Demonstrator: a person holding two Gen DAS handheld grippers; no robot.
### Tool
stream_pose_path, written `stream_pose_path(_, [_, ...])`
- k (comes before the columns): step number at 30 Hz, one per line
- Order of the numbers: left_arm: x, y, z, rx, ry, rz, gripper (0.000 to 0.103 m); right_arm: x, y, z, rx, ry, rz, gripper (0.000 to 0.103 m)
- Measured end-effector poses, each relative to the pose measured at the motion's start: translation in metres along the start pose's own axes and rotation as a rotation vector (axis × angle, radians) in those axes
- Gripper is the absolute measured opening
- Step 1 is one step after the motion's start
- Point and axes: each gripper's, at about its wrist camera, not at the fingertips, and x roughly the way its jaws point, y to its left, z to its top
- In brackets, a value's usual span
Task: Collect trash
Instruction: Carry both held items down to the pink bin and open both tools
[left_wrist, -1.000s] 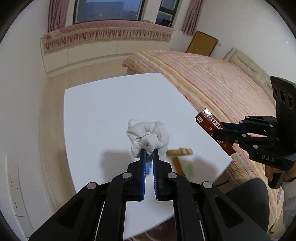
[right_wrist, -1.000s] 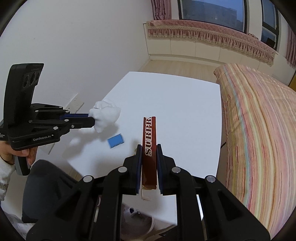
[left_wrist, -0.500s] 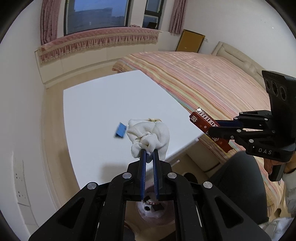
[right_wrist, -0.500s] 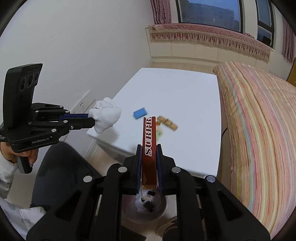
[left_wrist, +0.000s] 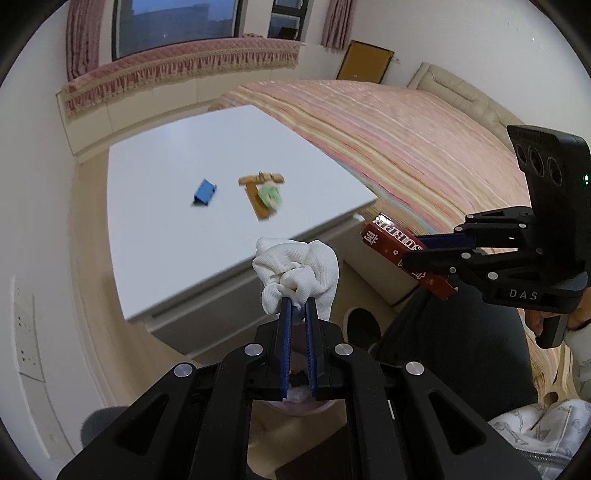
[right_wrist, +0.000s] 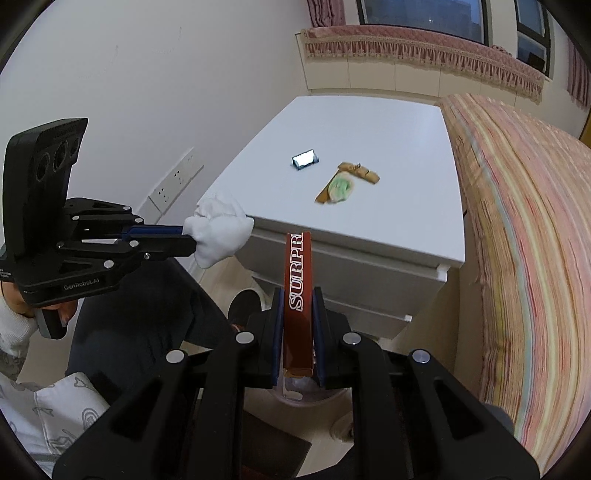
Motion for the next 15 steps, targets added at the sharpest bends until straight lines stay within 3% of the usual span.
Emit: stream_pose_path(15, [0.0004, -0.0083, -0.0096, 0.016, 0.018, -0.02, 0.007, 0.001, 0.0059, -0.006, -0.004, 0.014, 0.018, 0.014])
